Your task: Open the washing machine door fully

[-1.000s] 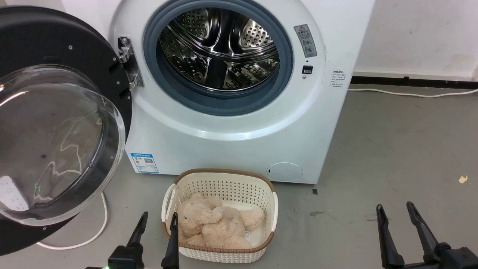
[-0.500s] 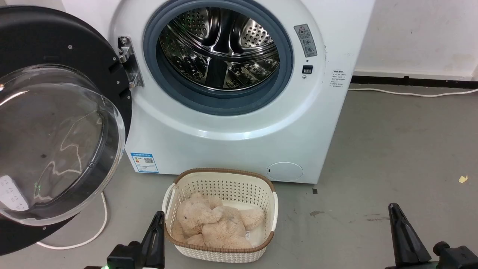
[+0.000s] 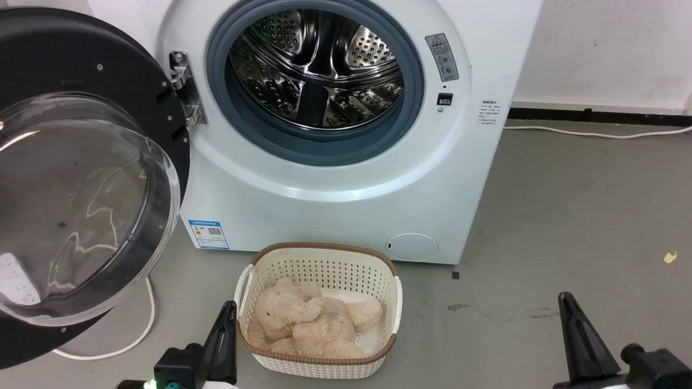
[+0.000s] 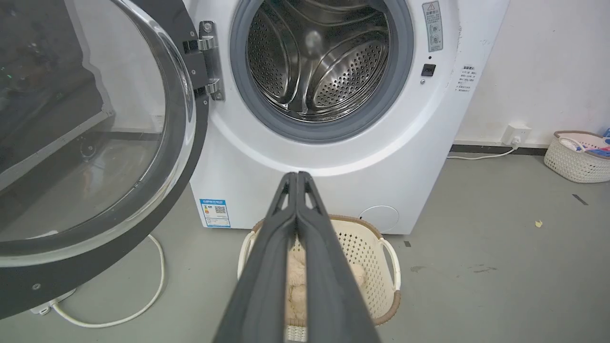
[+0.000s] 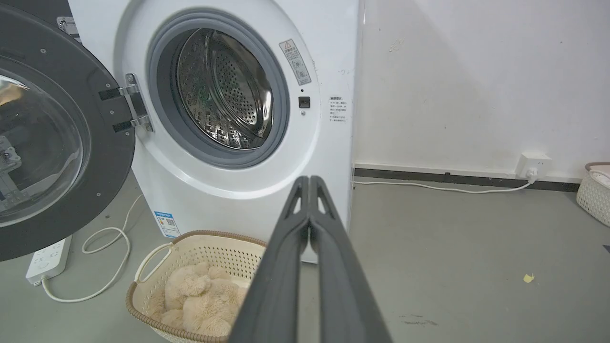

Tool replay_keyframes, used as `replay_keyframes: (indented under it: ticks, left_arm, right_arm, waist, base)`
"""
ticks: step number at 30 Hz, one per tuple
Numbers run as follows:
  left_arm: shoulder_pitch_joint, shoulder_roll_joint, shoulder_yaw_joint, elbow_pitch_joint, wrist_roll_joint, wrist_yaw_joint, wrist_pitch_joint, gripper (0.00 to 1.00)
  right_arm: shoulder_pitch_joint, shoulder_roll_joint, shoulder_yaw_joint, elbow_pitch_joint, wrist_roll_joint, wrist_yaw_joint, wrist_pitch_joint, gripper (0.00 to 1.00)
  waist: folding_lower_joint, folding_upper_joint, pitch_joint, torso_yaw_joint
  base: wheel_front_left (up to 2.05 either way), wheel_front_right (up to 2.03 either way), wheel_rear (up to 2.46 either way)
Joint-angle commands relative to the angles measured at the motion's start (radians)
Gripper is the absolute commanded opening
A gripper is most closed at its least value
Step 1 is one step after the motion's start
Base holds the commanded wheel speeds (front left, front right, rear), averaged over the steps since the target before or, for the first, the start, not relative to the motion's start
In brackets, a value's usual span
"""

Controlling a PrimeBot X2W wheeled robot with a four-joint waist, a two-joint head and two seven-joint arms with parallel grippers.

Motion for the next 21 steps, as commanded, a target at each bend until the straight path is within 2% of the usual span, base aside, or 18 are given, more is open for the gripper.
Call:
replay_keyframes:
  ticks: [1,21]
  left_arm:
    - [-0.010,-0.005,0.010,-0.006,0.012,-0.007,0.007,0.00]
    - [-0.020,-0.035,0.059,-0.017,0.061,-0.042,0.047,0.00]
  right_arm:
    - [-0.019,0.001,0.002,0.004,-0.008,0.000,0.006,0.00]
    - [-0.044,0.001,0.007,0.012,-0.027,0.000,0.047,0.00]
  waist:
    - [0.0000,0.0000,0.000,0.000]
    - [0.0000,0.0000,0.005,-0.003]
  base:
    - [0.00,0.00,0.00]
    - [0.00,0.00,0.00]
